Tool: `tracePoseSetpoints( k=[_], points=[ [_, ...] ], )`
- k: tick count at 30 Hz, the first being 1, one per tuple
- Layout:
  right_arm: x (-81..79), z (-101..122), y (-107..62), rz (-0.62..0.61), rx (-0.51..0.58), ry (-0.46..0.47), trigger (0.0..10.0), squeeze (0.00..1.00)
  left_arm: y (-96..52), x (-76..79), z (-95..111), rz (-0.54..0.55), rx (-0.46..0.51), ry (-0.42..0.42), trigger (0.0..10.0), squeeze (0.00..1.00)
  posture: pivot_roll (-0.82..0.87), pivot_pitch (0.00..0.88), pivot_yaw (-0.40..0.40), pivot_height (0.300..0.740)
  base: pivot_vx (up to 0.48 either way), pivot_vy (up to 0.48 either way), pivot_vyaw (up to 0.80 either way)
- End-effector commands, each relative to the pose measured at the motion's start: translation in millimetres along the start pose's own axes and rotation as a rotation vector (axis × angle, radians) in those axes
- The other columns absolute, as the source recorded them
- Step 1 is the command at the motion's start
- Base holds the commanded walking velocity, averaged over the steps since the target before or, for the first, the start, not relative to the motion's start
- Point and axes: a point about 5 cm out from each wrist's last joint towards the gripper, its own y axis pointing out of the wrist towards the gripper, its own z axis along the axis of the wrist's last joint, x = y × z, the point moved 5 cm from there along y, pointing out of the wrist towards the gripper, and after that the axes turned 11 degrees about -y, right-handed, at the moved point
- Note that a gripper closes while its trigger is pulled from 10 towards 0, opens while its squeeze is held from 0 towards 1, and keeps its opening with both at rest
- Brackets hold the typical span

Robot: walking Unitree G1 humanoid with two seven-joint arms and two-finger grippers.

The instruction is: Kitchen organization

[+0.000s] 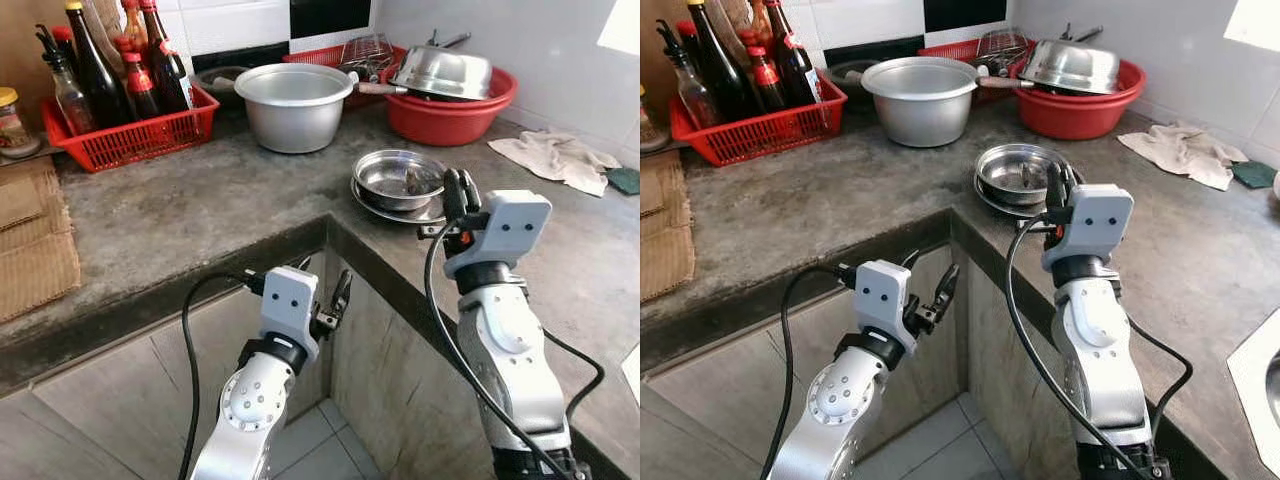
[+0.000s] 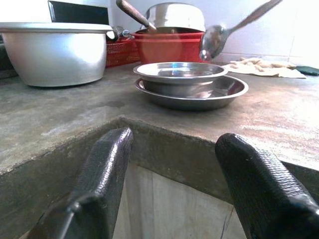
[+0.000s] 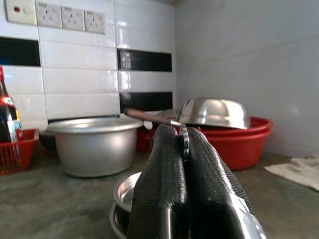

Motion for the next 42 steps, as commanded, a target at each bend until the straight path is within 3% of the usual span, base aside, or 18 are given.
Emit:
tracePoseSetpoints(
  k=[1, 24, 42],
  points=[
    [3.3, 7, 0.9, -0.017, 0.015, -0.002, 10.0, 0.00, 1.4, 1.2, -1, -0.012, 0.001, -0.001, 10.0, 0.00, 0.03, 0.000, -0.028, 0.740, 0.000, 0.000, 0.00],
    [-1.9, 3, 1.6, -0.006, -0.034, 0.033, 10.0, 0.00, 3.5, 9.1, -4, -0.032, 0.005, 0.007, 10.0, 0.00, 0.03, 0.000, -0.029, 0.740, -0.344, 0.000, 0.00],
    [-4.4, -3, -5.7, 0.002, -0.067, 0.020, 10.0, 0.00, 6.1, 3.9, -1, -0.011, 0.015, 0.007, 10.0, 0.00, 0.03, 0.000, -0.025, 0.740, -0.340, 0.000, 0.00]
  ],
)
